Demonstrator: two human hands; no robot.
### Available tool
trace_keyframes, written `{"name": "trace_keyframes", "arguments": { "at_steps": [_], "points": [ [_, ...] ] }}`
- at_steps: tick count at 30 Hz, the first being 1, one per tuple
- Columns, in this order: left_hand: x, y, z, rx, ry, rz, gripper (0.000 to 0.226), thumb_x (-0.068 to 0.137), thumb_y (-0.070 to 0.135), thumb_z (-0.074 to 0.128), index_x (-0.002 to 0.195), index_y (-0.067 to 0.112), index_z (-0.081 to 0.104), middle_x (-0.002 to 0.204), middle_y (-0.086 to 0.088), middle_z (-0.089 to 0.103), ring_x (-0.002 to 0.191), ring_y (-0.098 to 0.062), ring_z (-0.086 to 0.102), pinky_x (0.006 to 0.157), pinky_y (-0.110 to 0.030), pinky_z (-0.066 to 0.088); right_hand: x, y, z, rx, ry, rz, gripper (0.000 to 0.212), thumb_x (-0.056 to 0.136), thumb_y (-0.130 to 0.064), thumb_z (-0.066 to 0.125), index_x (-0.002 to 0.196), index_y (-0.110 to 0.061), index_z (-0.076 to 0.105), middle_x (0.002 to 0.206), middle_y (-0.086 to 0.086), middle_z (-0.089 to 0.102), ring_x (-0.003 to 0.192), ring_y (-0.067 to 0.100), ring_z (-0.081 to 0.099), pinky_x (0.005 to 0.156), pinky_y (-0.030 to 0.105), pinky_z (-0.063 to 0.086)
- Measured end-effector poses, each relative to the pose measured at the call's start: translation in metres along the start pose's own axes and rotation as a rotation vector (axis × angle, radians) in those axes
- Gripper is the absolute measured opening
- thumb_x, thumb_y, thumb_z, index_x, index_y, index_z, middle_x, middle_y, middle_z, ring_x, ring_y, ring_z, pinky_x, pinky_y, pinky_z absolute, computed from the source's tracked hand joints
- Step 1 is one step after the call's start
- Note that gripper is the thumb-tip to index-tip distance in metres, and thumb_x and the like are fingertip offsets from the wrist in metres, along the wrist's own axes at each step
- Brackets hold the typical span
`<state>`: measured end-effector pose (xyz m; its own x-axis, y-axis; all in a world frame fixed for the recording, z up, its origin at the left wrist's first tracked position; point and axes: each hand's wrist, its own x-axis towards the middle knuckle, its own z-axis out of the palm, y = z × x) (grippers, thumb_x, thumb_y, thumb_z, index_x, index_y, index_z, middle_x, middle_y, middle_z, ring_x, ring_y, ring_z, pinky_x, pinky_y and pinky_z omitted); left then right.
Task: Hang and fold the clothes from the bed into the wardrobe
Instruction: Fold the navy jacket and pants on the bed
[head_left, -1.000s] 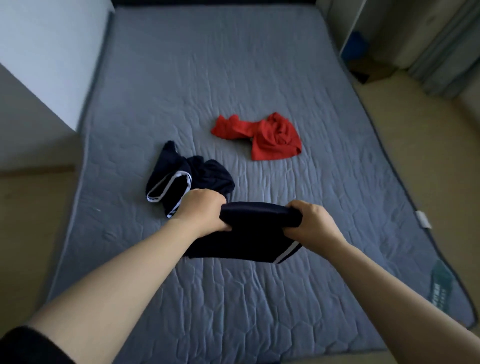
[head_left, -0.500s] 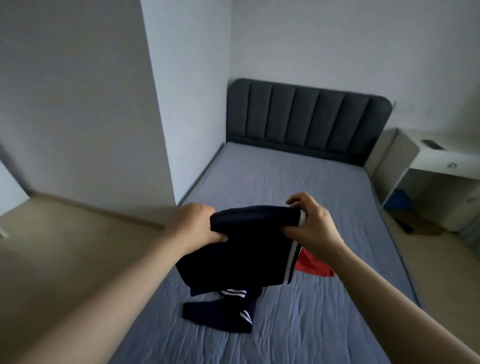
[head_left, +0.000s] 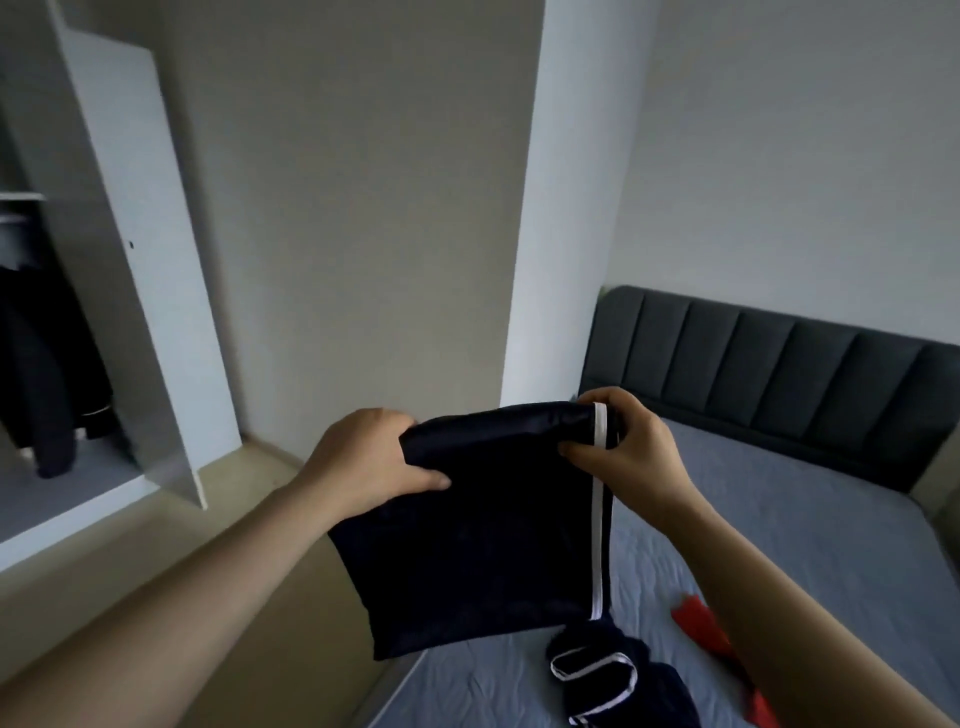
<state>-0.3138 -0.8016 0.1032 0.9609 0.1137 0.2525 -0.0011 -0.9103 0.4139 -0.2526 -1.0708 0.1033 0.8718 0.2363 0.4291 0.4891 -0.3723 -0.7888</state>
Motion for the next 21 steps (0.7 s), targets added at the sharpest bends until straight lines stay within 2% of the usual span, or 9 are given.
{"name": "trace_keyframes", "arguments": {
  "at_steps": [3,8,15,21],
  "points": [
    [0.004,-0.04,-0.03,0.008,0.046,-0.047,0.044,0.057,0.061,0.079,0.075,0.026,0.061,0.073,0.01,0.062,0.069,-0.008,0.059,0.065,-0.03,0.052,0.026,-0.022,0.042,0.01,-0.061,-0.035,0.037,0.071,-0.014,0.08,0.098,-0.032,0.062,0.083,-0.001,0.067,0.071,0.018,0.063,0.06,0.029,0.057],
    [0.013,-0.106,-0.064,0.008,0.11,-0.13,0.043,0.053,0.064,0.078,0.067,0.028,0.057,0.066,0.012,0.06,0.063,-0.001,0.057,0.053,-0.022,0.041,0.077,-0.049,0.108,0.033,-0.154,-0.097,0.038,0.071,-0.016,0.081,0.101,-0.029,0.062,0.082,0.0,0.068,0.072,0.02,0.065,0.065,0.031,0.058],
    [0.014,-0.18,-0.111,0.085,0.207,-0.269,0.042,0.054,0.064,0.077,0.066,0.029,0.058,0.067,0.013,0.061,0.063,0.001,0.056,0.051,-0.02,0.038,0.141,-0.081,0.201,0.141,-0.299,-0.23,0.037,0.07,-0.014,0.081,0.095,-0.031,0.062,0.077,-0.007,0.068,0.064,0.002,0.062,0.057,0.011,0.047],
    [0.003,-0.258,-0.168,0.124,0.246,-0.396,0.039,0.059,0.059,0.079,0.077,0.028,0.064,0.075,0.011,0.064,0.068,-0.002,0.059,0.058,-0.022,0.047,0.185,-0.13,0.307,0.247,-0.45,-0.304,0.036,0.07,-0.009,0.081,0.096,-0.027,0.062,0.081,-0.008,0.067,0.068,0.002,0.063,0.061,0.013,0.049]
  ]
}}
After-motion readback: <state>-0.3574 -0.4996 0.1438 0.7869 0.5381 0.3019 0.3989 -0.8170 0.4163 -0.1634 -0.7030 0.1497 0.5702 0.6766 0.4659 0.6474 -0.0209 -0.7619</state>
